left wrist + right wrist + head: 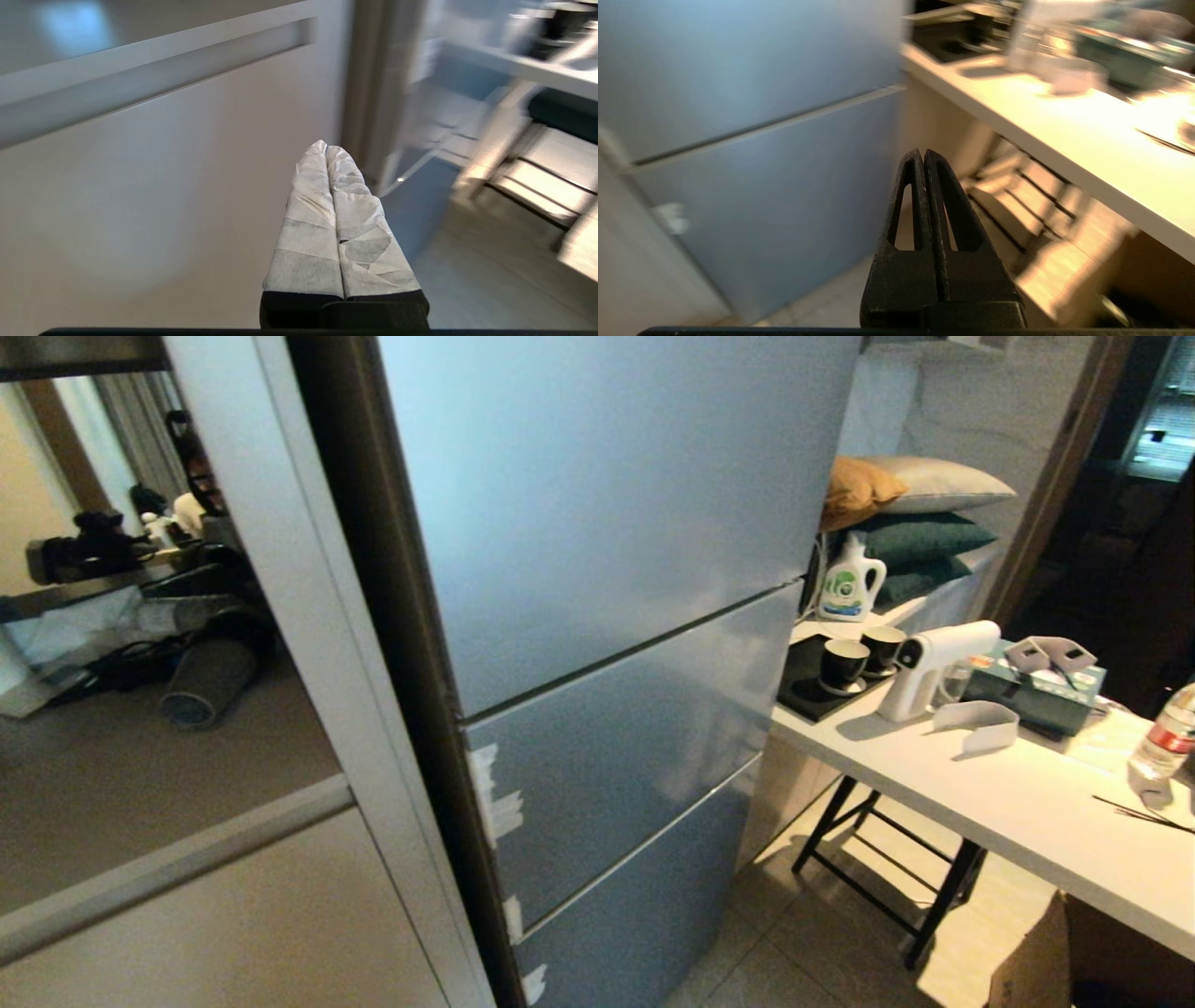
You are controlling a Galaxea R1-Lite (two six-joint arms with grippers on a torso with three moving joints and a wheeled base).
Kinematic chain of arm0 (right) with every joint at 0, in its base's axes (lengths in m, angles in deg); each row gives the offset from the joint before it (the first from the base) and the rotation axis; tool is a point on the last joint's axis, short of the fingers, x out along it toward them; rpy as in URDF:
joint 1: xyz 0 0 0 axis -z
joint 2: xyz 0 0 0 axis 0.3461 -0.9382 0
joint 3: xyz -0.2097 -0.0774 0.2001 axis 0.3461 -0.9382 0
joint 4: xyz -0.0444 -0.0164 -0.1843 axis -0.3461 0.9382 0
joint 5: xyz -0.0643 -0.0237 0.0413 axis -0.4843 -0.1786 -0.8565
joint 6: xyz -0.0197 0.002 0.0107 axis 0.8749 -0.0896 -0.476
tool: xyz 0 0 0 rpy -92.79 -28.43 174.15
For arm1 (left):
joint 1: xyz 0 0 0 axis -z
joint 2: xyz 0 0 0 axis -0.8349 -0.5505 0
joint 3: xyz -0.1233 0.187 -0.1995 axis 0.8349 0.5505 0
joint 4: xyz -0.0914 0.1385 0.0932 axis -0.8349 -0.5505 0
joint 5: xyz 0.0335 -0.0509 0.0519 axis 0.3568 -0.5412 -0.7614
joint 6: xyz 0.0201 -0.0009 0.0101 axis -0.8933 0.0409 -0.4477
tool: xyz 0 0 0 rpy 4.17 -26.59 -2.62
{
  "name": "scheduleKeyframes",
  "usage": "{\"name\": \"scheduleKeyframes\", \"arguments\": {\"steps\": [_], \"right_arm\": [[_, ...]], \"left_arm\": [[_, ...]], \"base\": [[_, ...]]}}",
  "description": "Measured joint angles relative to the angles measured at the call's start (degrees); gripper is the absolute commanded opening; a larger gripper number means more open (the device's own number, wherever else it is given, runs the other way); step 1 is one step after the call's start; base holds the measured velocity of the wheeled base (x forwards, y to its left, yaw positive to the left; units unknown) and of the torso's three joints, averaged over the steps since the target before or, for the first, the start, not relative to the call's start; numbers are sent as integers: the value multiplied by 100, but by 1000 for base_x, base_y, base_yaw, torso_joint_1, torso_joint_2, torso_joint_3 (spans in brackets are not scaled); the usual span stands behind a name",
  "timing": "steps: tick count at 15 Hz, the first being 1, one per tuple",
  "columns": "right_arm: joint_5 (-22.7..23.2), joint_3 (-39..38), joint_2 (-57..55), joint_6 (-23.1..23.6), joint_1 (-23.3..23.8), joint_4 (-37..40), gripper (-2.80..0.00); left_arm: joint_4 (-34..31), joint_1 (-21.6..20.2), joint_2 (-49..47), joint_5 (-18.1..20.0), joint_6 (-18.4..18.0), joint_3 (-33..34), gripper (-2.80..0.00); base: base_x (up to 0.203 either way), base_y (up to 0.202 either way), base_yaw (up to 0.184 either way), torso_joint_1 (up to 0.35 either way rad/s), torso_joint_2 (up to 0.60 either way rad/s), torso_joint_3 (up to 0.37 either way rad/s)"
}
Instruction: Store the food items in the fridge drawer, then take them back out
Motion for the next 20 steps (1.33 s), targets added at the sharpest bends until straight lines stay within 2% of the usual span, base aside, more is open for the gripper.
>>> {"name": "scheduleKeyframes", "arguments": {"steps": [6, 17, 20], "right_arm": [[-21, 0, 0, -190, 0, -16, -280], [-11, 0, 0, -179, 0, -22, -280], [-4, 0, 0, -150, 0, -20, -280]], "left_arm": [[0, 0, 0, 1, 0, 0, -280], [0, 0, 0, 2, 0, 0, -280], [0, 0, 0, 3, 0, 0, -280]], "base": [[0, -7, 177, 5, 2, 3], [1, -8, 174, 2, 2, 2], [0, -3, 68, 3, 4, 3]]}}
